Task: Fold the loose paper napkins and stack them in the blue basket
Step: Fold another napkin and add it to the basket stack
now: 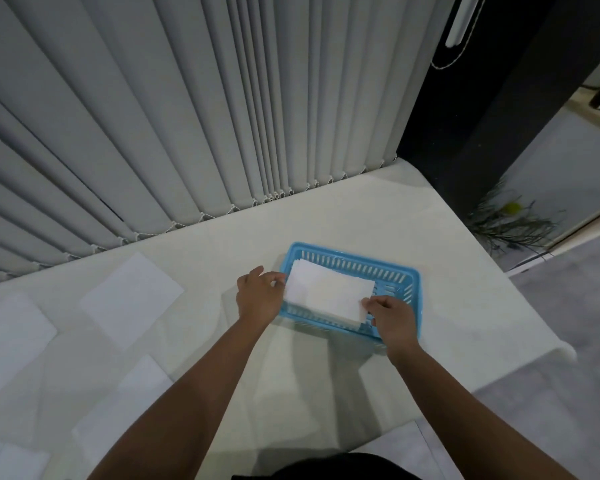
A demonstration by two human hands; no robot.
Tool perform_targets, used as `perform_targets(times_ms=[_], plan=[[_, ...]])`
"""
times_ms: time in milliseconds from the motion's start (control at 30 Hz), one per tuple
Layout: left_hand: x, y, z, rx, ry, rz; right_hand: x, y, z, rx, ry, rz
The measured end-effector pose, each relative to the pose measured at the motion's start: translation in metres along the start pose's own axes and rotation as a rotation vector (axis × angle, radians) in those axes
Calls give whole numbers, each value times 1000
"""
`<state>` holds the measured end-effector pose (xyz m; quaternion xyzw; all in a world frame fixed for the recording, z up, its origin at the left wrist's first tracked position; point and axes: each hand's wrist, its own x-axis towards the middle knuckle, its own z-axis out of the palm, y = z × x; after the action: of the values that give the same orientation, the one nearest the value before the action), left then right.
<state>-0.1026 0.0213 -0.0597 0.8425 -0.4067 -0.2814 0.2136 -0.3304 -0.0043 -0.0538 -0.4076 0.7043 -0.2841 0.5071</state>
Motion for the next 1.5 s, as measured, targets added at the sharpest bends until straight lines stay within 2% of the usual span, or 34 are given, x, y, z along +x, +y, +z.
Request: perform_targets(times_ms=[133,600,1000,1100,1167,1267,1367,1500], plan=[[1,5,5,69,-92,-17,1,2,1,2,-3,8],[7,5,0,211,-153,36,7,-1,8,-69,8,-67],[3,-1,8,221,-92,111,9,9,7,-178,55,-49],[4,-5,9,188,-56,160,7,11,9,-199,65,-141],[4,-8,9,199,-31,210,6,12,9,-365,65,-301],[3,-13,11,243,-15,280,5,17,12,-737,-8,-513],[2,-19,15,327,-38,343,7,29,16,-962,-104,-529],[-1,-26,18,373,-38,359,12,39,17,-1025,-161,-510]])
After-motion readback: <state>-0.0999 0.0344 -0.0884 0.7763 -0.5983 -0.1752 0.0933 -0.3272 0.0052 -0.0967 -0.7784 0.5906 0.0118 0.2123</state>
